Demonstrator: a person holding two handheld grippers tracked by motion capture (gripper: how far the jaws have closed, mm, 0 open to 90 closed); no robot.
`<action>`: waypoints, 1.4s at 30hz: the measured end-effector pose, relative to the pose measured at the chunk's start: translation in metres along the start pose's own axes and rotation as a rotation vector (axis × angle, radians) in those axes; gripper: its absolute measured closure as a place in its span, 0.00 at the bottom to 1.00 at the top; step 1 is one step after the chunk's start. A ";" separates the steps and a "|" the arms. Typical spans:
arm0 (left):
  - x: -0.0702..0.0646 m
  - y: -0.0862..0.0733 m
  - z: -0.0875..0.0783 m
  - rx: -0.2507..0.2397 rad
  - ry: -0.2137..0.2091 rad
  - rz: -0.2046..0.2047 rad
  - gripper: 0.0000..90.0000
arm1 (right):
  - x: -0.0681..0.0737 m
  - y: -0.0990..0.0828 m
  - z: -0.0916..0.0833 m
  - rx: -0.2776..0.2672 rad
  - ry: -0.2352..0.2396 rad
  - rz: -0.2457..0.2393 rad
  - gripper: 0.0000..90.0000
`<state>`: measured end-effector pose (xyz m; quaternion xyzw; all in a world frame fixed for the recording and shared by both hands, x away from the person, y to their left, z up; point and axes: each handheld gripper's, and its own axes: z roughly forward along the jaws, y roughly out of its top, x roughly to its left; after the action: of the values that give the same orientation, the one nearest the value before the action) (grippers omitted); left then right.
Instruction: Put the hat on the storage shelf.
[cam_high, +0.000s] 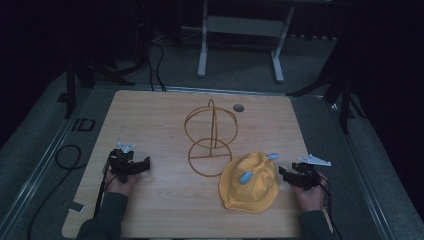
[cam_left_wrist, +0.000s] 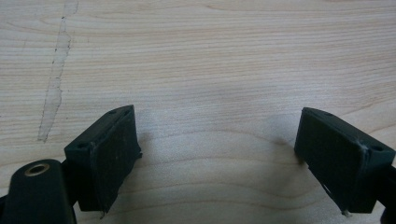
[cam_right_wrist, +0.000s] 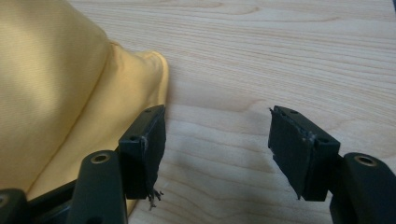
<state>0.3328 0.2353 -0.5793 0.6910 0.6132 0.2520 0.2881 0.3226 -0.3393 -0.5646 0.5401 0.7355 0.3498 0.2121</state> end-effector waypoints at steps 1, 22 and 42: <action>0.000 0.000 0.000 0.000 0.000 0.000 0.15 | 0.000 0.000 0.000 -0.001 0.003 -0.003 0.40; 0.000 0.000 0.000 0.000 0.000 -0.001 0.15 | 0.000 0.014 -0.015 0.071 0.119 -0.179 0.44; 0.000 0.000 0.000 -0.001 0.000 -0.001 0.15 | 0.016 0.068 -0.059 0.200 0.298 -0.468 0.43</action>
<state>0.3329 0.2352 -0.5794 0.6906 0.6132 0.2522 0.2888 0.3212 -0.3291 -0.4737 0.3168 0.8938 0.2927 0.1225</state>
